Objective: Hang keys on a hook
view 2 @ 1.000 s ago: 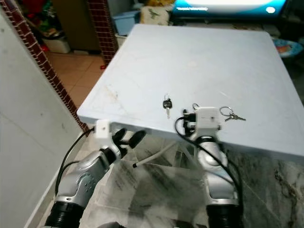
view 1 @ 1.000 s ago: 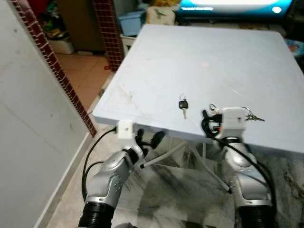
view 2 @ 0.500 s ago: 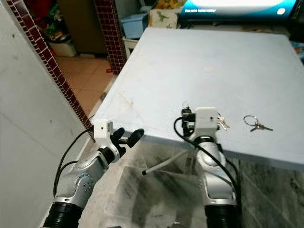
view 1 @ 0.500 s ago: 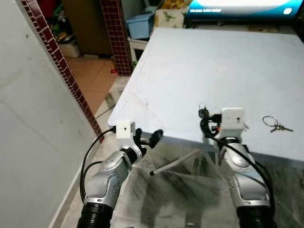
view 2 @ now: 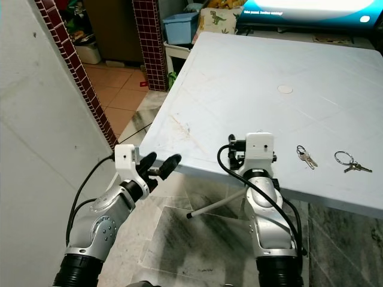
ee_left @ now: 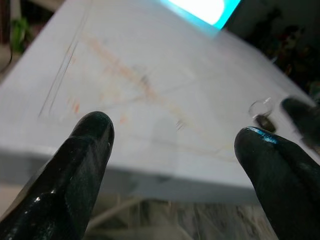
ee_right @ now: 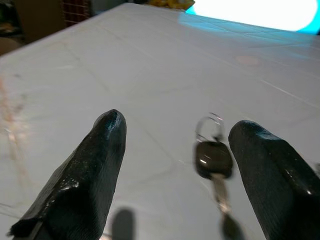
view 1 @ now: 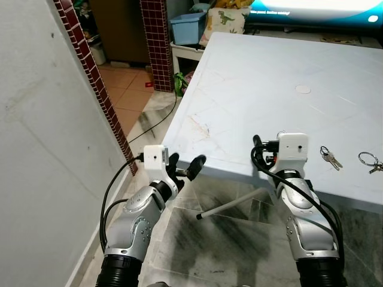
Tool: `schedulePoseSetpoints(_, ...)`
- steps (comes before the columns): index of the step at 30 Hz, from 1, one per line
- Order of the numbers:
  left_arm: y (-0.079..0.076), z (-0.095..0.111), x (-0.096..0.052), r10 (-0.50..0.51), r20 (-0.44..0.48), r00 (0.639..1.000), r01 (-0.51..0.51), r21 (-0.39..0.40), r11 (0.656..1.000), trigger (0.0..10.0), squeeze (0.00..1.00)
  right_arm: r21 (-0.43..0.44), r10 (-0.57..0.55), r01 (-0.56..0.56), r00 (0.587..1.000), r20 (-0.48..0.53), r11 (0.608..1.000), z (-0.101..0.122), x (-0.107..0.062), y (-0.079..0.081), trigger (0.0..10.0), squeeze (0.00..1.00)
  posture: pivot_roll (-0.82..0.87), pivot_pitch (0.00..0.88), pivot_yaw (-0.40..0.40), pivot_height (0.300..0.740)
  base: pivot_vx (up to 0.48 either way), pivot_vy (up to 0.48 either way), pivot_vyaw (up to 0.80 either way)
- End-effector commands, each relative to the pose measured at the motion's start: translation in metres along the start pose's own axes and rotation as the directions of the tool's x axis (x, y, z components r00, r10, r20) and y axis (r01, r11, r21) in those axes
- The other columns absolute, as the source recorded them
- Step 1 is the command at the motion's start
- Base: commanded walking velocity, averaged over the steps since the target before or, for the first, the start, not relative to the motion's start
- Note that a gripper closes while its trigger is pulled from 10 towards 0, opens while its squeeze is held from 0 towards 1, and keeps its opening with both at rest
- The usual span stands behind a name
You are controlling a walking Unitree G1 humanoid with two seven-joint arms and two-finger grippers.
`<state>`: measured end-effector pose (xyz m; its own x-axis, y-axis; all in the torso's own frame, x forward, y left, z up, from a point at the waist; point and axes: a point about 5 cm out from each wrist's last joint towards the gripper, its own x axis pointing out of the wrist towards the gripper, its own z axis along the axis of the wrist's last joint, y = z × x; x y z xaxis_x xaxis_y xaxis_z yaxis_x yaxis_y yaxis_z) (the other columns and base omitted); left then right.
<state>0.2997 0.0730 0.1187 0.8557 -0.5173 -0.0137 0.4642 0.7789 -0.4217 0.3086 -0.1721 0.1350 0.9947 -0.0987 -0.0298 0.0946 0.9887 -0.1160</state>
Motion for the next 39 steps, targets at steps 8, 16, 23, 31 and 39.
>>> schedulePoseSetpoints(8, -0.001, -0.002, -0.003, -0.009, 0.01, 1.0, 0.009, 0.034, 0.999, 10.0, 0.0, -0.007, -0.059, 0.059, 0.998, -0.02, 0.998, -0.005, 0.003, -0.012, 10.0, 0.0, -0.06, 0.13, 0.056, 0.74, 0.0, 0.0, 0.0)
schedulePoseSetpoints(16, -0.004, -0.003, -0.006, -0.042, -0.001, 0.999, 0.042, 0.035, 0.999, 10.0, 0.0, -0.002, -0.076, 0.076, 0.996, -0.05, 0.997, -0.007, 0.017, -0.012, 10.0, 0.0, -0.04, 0.149, 0.068, 0.74, 0.0, 0.0, 0.0)
schedulePoseSetpoints(23, -0.018, -0.008, -0.011, -0.159, -0.05, 0.986, 0.161, 0.043, 0.986, 10.0, 0.0, 0.015, -0.127, 0.129, 0.987, -0.099, 0.992, -0.012, 0.03, -0.022, 10.0, 0.0, -0.02, 0.156, 0.073, 0.74, 0.0, 0.0, 0.0)
schedulePoseSetpoints(31, -0.028, -0.008, -0.015, -0.25, -0.1, 0.963, 0.257, 0.064, 0.964, 10.0, 0.0, 0.032, -0.128, 0.133, 0.984, -0.125, 0.991, -0.015, 0.039, -0.021, 10.0, 0.0, -0.01, 0.157, 0.081, 0.74, 0.0, 0.0, 0.0)
schedulePoseSetpoints(39, -0.03, -0.01, -0.017, -0.271, -0.127, 0.954, 0.284, 0.095, 0.954, 10.0, 0.0, 0.06, -0.114, 0.124, 0.982, -0.15, 0.99, -0.017, 0.048, -0.013, 10.0, 0.0, 0.01, 0.152, 0.082, 0.74, 0.0, 0.0, 0.0)
